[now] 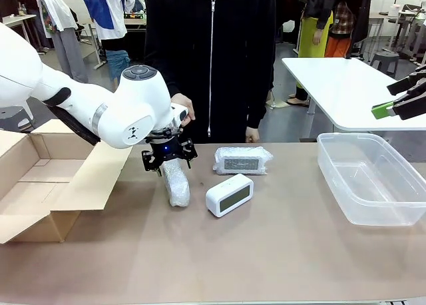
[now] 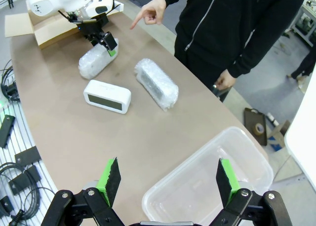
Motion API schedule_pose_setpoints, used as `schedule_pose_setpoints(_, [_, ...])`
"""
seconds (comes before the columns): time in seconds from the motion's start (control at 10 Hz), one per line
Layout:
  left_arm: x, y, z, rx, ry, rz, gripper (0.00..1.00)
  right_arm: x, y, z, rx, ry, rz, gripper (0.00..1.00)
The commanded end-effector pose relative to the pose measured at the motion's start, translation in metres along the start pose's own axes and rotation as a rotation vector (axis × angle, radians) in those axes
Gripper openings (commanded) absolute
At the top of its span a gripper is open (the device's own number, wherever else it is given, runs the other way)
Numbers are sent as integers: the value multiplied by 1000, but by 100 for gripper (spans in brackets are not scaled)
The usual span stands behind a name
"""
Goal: Separate and place wrapped and unwrapped clocks.
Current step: Pick up the Digital clock indicated by the person.
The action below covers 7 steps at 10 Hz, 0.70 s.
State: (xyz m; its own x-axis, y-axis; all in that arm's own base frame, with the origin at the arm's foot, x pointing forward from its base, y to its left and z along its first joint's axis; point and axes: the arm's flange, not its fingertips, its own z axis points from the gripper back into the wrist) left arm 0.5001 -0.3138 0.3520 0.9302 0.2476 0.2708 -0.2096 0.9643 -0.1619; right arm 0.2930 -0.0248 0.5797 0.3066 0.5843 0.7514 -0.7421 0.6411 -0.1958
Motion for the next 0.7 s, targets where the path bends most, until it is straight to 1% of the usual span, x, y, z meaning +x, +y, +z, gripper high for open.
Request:
schedule_pose_setpoints(0.0, [-3,-1,-6,2,-34,14,100,0,0,-2,14,-7,-6,100])
schedule_pose_setpoints(0.1, [-2,-2,-7,15,-24,18,100,0,0,-2,14,-7,-6,100])
schedule_pose_setpoints(0.2, [1,1,0,-1,-2,1,100,0,0,-2,14,-7,-6,100])
schedule_pose_setpoints(0.6, [1,1,0,-1,-2,1,100,0,0,-2,14,-7,-6,100])
